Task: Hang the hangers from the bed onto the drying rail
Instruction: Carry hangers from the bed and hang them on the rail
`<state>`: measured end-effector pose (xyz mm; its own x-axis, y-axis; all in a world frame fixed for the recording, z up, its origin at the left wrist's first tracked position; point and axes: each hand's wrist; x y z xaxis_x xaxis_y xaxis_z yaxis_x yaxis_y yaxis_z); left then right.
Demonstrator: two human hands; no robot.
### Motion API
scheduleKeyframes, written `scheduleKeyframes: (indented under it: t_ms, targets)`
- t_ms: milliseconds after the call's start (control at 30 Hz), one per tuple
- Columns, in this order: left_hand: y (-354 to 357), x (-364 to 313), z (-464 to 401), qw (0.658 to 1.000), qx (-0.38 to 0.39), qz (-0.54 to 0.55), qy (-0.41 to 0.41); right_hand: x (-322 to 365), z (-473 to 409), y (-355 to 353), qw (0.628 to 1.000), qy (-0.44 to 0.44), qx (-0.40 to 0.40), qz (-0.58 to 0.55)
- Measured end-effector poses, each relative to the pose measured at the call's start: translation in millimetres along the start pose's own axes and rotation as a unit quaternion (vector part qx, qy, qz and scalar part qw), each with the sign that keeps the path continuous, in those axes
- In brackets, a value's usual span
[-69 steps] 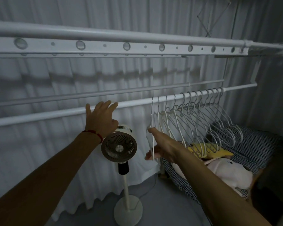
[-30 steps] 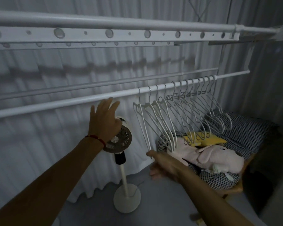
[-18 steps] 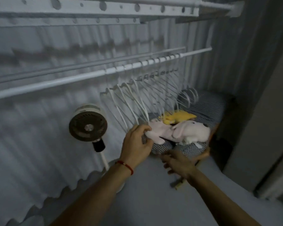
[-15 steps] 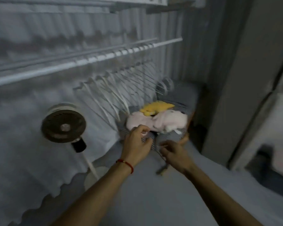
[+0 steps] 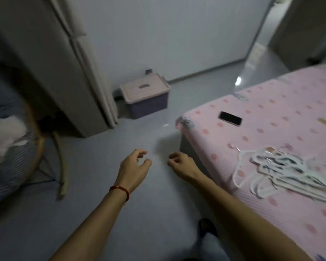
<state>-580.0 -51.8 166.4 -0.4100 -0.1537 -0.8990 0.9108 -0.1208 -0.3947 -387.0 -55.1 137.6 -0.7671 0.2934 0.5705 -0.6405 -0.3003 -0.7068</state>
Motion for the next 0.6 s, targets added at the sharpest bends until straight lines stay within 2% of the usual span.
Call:
scheduleKeyframes:
  t_ms: [133,267,433,600]
  targets:
    - [114.8,-41.9,-19.0,0.988,0.140,-0.063,0.025,-143.0,9.6,-44.4,0.989,0.129,-0.057,-0.052]
    - [250.8,-77.8,-34.1,0.959,0.251,-0.127,0.036,-285.9,24.6,-74.0,0.942,0.277,-0.131,-0.140]
    - [412.1,-108.0,-39.5,0.924,0.343,-0.165,0.027,-450.8,28.1,-102.9,0.877,0.414,-0.114,-0.217]
    - [520.4,-113.4,-48.5,0.889,0.402,-0.215,0.042,-561.1,8.6,-116.4,0.804,0.518,-0.113,-0.269]
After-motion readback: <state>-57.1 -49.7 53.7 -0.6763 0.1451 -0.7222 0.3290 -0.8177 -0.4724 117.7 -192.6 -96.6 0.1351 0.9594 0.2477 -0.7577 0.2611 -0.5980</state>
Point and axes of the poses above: each hand's wrist, its own z-axis away from the middle knuckle, its own y-axis out of the palm, x = y × z, and after that the axes turned 15 degrees about z, right-handed
